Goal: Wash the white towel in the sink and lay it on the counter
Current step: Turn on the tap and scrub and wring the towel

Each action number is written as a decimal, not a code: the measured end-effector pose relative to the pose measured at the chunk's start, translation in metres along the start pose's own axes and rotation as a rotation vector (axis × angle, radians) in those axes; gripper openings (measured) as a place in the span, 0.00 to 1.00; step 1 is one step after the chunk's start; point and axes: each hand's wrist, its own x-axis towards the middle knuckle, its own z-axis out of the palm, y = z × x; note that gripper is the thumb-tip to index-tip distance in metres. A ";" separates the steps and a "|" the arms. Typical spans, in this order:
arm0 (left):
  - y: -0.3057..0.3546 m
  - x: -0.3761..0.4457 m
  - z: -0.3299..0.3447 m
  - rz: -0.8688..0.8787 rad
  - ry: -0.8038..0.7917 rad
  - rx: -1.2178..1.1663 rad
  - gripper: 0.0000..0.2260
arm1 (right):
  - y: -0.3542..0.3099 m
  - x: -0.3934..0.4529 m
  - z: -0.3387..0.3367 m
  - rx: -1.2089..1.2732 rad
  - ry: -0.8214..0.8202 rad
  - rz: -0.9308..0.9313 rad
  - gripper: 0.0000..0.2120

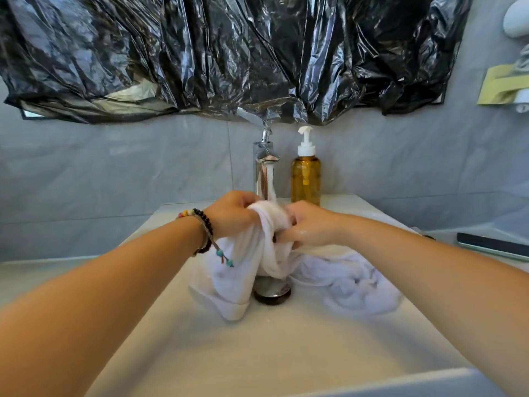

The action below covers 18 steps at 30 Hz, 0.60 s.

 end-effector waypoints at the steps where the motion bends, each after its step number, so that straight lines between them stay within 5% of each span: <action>1: -0.001 0.001 -0.004 -0.010 0.047 0.029 0.02 | 0.003 -0.001 -0.010 0.071 0.041 0.004 0.12; 6: 0.001 -0.005 -0.004 -0.011 -0.052 0.334 0.16 | 0.002 -0.020 -0.062 0.307 0.468 -0.111 0.04; 10: 0.004 -0.011 0.007 -0.042 -0.314 0.244 0.08 | 0.005 -0.026 -0.080 0.514 0.675 -0.004 0.09; 13: -0.005 -0.008 0.013 0.001 -0.287 0.153 0.07 | 0.013 -0.021 -0.067 0.324 0.527 0.169 0.08; 18: -0.022 0.003 0.039 0.056 0.017 0.245 0.07 | 0.030 0.000 -0.010 -0.021 -0.026 0.237 0.09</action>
